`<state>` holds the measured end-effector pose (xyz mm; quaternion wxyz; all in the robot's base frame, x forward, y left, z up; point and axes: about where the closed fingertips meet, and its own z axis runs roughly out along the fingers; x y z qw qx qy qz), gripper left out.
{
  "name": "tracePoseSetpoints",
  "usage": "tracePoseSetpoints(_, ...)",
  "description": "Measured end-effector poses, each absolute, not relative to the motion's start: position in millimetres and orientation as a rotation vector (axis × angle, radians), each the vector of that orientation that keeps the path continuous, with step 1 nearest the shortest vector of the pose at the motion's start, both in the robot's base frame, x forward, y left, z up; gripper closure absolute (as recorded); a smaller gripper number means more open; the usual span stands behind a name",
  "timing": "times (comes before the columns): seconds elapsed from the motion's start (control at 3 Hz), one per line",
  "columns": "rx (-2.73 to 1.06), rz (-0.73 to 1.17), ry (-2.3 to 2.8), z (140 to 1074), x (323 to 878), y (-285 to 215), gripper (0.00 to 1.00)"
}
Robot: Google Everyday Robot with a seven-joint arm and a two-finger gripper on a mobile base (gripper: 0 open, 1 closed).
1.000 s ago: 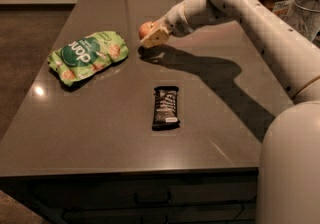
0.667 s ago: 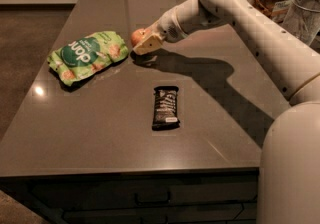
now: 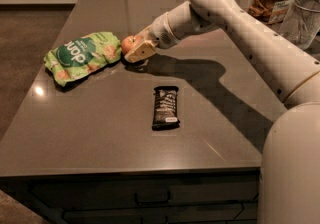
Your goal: Move apple near green rice chip bag
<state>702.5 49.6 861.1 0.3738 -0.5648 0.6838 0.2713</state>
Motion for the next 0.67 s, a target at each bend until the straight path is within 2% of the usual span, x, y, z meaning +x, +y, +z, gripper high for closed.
tracePoseSetpoints(0.67, -1.452, 0.702, 1.752, 857.9, 702.1, 53.7, 0.0)
